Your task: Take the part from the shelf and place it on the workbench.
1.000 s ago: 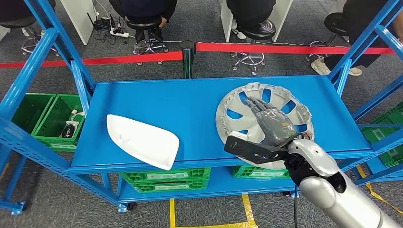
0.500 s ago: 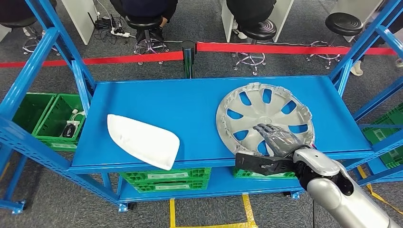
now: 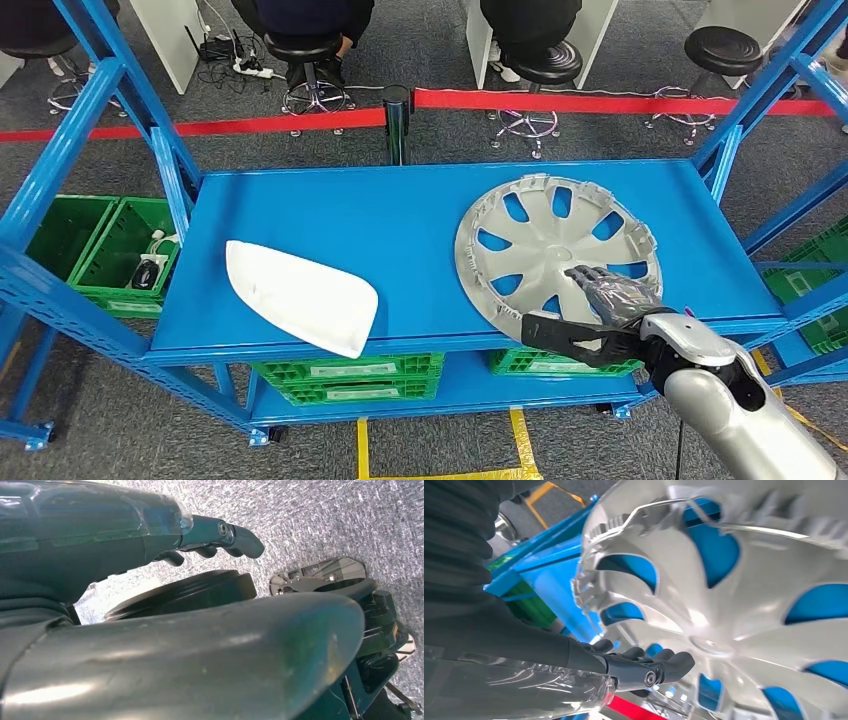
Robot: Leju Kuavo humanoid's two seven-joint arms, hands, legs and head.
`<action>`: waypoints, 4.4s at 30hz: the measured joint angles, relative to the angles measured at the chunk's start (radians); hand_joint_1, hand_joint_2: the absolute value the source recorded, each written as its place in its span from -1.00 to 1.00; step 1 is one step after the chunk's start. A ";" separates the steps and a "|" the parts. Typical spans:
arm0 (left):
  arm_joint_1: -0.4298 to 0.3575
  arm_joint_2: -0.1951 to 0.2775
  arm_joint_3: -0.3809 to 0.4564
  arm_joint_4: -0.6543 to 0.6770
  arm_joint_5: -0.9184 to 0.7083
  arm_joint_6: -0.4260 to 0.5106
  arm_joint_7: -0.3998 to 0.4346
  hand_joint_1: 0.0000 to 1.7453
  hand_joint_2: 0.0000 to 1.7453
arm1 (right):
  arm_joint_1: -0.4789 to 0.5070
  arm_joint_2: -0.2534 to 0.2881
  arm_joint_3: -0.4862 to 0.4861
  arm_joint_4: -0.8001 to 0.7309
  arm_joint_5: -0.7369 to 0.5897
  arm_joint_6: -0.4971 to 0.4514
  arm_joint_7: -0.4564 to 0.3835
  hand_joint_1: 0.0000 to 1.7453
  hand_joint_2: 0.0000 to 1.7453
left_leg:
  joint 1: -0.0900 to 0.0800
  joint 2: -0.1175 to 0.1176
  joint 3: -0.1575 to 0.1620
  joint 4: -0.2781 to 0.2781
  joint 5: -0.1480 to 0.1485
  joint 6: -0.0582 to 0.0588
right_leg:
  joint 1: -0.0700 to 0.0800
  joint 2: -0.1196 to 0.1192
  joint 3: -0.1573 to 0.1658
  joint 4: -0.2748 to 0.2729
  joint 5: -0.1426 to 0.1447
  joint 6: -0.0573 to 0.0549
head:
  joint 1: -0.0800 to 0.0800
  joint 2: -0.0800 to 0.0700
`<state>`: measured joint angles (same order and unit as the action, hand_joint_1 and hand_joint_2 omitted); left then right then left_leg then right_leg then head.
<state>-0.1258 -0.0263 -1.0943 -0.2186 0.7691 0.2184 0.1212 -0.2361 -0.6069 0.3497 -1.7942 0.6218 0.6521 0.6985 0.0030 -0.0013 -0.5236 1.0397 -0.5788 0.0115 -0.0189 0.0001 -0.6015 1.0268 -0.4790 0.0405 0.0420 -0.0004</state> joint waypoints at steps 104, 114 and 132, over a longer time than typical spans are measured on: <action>-0.001 -0.011 -0.001 0.000 -0.014 -0.014 0.001 -1.00 -1.00 | 0.047 -0.142 0.128 0.103 -0.317 -0.230 0.000 1.00 1.00 | 0.000 0.003 0.000 0.000 0.000 0.000 | 0.000 0.002 0.001 0.000 0.000 0.000 | -0.002 0.000; -0.001 -0.011 -0.001 0.000 -0.006 -0.010 -0.007 -1.00 -1.00 | 0.035 -0.159 0.151 0.098 -0.336 -0.264 -0.001 1.00 1.00 | 0.000 0.005 0.000 0.000 -0.001 0.000 | 0.000 0.002 0.001 0.000 0.000 0.000 | -0.002 0.000; -0.001 -0.011 -0.001 0.000 0.004 -0.010 -0.042 -1.00 0.50 | 0.012 -0.140 0.167 -0.035 -0.252 -0.731 -0.269 1.00 1.00 | 0.000 0.011 0.000 0.000 -0.001 0.000 | 0.000 0.004 0.000 0.000 0.000 0.000 | -0.003 0.000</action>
<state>-0.1263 -0.0378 -1.0952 -0.2184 0.7729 0.2087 0.0789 -0.2241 -0.7469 0.5168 -1.8296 0.3696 -0.0791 0.4297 0.0030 0.0095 -0.5237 1.0395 -0.5795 0.0120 -0.0190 0.0040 -0.6010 1.0268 -0.4787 0.0408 0.0389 -0.0004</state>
